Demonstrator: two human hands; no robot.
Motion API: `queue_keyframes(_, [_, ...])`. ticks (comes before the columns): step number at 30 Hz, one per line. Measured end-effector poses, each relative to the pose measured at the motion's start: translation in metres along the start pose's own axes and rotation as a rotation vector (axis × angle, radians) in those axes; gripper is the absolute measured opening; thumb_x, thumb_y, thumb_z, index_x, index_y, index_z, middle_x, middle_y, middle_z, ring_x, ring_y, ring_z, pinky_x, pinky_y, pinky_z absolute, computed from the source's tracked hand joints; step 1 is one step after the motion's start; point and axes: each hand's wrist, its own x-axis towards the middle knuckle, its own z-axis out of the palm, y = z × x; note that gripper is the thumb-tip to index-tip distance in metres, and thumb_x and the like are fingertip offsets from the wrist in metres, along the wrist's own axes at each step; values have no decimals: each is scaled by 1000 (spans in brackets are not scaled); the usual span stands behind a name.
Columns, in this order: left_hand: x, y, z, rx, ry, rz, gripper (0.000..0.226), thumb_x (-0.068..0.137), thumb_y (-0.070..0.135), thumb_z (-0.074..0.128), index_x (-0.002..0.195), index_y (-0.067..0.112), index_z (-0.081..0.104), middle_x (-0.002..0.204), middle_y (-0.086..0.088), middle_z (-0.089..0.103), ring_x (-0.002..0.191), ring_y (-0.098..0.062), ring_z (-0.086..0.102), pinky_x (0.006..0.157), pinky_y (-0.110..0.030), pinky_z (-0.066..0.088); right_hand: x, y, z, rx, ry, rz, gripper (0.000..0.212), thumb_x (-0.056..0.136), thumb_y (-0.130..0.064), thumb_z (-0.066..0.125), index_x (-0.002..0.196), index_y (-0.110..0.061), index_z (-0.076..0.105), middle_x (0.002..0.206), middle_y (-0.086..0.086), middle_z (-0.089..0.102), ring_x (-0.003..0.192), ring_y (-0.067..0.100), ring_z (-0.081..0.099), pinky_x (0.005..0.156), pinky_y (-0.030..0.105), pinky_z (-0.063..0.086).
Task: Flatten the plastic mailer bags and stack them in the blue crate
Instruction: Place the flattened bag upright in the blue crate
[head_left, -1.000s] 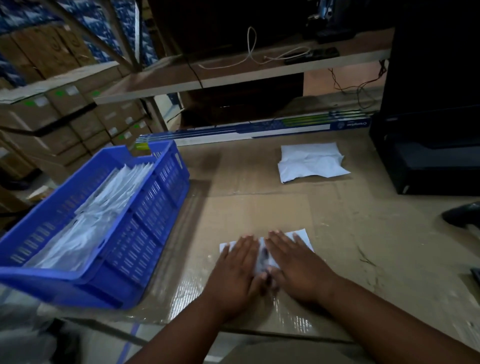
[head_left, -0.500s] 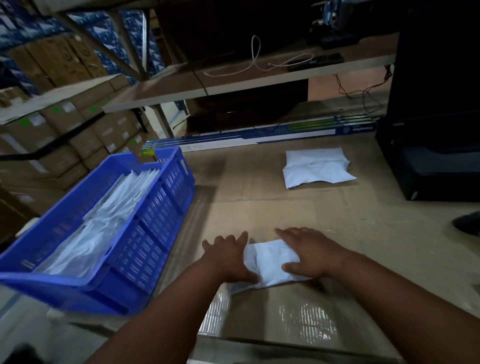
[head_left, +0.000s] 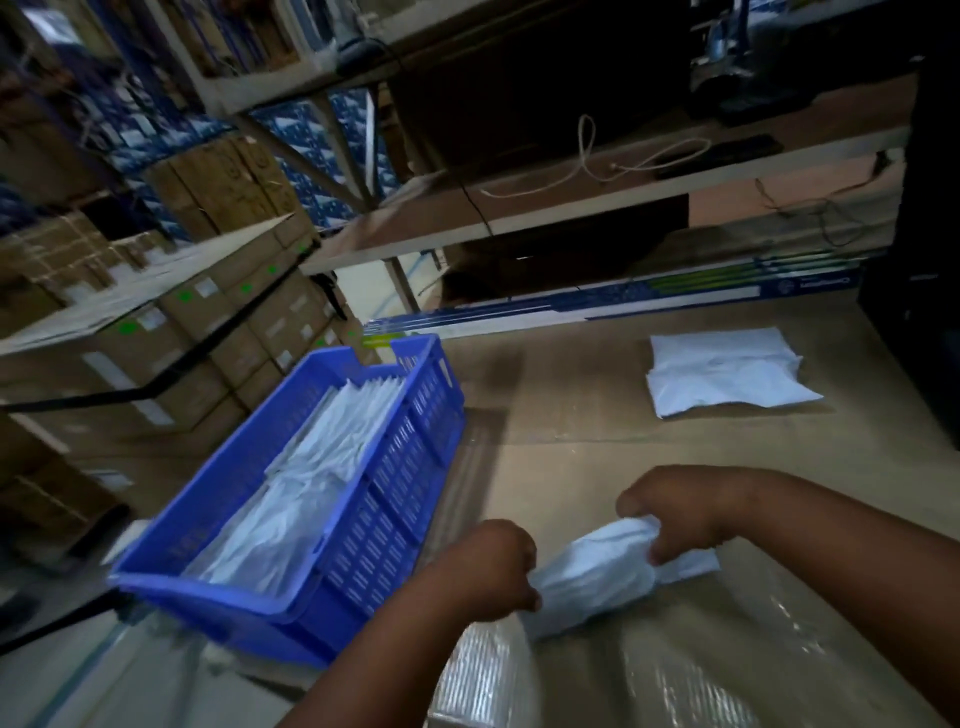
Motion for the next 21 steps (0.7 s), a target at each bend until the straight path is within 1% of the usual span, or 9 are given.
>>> queue_keyframes(1, [-9,-9,-4,-14,-2,-11,30,81,39,85,96,19,69,107,-5,67,94,-21,60,71,-27,38,3,-11,-16,2,-4,-31,24,85,-36,76,103,-29,61,108,-8,61,100,13,55,80,31,44])
queue_keyframes(3, [-27,-24,-15,-62,13,-45,41,74,50,87,93,25,61,106,2,66,90,-17,59,72,-29,44,12,-32,-50,-20,11,-76,19,86,-31,76,98,-26,62,104,-6,64,94,14,56,78,32,43])
queue_keyframes(6, [-50,-55,-26,-255,129,-116,59,61,59,91,103,28,64,101,8,69,90,-13,65,77,-34,55,35,-76,-101,-116,9,-141,19,84,-29,78,87,-30,59,93,-7,66,86,16,63,76,35,51])
queue_keyframes(8, [-61,-72,-31,-323,171,-152,53,64,55,91,104,26,70,97,7,73,88,-11,69,80,-35,57,50,-103,-130,-163,-14,-169,20,86,-27,79,94,-35,62,88,-10,65,80,12,61,69,30,49])
queue_keyframes(10, [-73,-93,-38,-368,192,-200,46,68,52,90,103,26,74,94,6,75,85,-9,71,81,-35,59,68,-129,-158,-214,-31,-204,25,87,-26,80,108,-33,69,85,-13,64,76,8,59,64,24,43])
queue_keyframes(12, [-85,-114,-50,-391,196,-251,43,71,51,89,102,25,75,94,6,76,86,-10,72,81,-33,59,89,-152,-182,-285,-34,-248,29,87,-26,80,113,-30,70,90,-12,65,82,11,59,70,29,43])
queue_keyframes(14, [-98,-135,-64,-410,195,-291,42,74,51,89,103,24,76,94,6,76,86,-10,70,78,-29,56,108,-173,-205,-351,-27,-268,27,86,-25,80,110,-31,69,95,-12,66,90,12,60,78,31,47])
queue_keyframes(17, [-117,-166,-83,-453,204,-320,42,75,53,88,104,25,78,92,9,74,81,-3,66,70,-22,51,134,-214,-238,-434,-12,-303,39,86,-22,80,122,-30,71,111,-5,71,102,17,65,93,37,54])
queue_keyframes(21, [-136,-209,-103,-488,220,-384,43,75,53,89,100,22,76,97,7,75,87,-8,67,73,-26,52,170,-269,-272,-521,13,-331,45,87,-27,81,130,-31,68,115,-3,70,104,21,66,95,38,55])
